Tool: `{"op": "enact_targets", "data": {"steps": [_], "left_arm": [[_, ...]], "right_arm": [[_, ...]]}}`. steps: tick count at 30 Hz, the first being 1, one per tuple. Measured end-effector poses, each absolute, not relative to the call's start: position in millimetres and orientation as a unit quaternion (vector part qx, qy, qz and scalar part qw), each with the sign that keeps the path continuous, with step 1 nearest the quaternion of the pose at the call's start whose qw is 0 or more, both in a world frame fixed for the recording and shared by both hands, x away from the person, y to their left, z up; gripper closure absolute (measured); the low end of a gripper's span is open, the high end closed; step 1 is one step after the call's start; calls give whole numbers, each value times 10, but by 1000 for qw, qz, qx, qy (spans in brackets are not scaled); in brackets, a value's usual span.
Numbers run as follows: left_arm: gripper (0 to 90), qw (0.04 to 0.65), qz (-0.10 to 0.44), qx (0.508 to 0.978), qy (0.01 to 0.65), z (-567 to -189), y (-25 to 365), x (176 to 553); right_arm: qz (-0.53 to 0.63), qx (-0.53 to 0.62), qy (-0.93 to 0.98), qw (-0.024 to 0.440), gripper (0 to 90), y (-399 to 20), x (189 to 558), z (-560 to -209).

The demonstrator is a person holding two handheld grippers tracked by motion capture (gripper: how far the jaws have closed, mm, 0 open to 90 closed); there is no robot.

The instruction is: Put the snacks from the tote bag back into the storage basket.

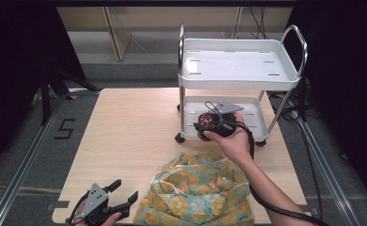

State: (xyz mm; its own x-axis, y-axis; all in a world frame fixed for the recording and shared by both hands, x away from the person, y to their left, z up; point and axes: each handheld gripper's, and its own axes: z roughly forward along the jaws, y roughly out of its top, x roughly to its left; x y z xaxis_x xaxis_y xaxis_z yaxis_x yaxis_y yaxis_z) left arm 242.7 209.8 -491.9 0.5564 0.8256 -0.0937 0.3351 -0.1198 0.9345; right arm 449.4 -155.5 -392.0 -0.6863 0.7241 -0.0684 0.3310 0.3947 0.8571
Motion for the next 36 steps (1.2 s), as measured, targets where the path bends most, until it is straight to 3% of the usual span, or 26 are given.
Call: {"op": "enact_targets", "data": {"steps": [36], "left_arm": [[241, 524, 234, 709, 410, -4918, 2100, 2424]], "right_arm": [[435, 342, 802, 225, 250, -1535, 4642, -3966]]}}
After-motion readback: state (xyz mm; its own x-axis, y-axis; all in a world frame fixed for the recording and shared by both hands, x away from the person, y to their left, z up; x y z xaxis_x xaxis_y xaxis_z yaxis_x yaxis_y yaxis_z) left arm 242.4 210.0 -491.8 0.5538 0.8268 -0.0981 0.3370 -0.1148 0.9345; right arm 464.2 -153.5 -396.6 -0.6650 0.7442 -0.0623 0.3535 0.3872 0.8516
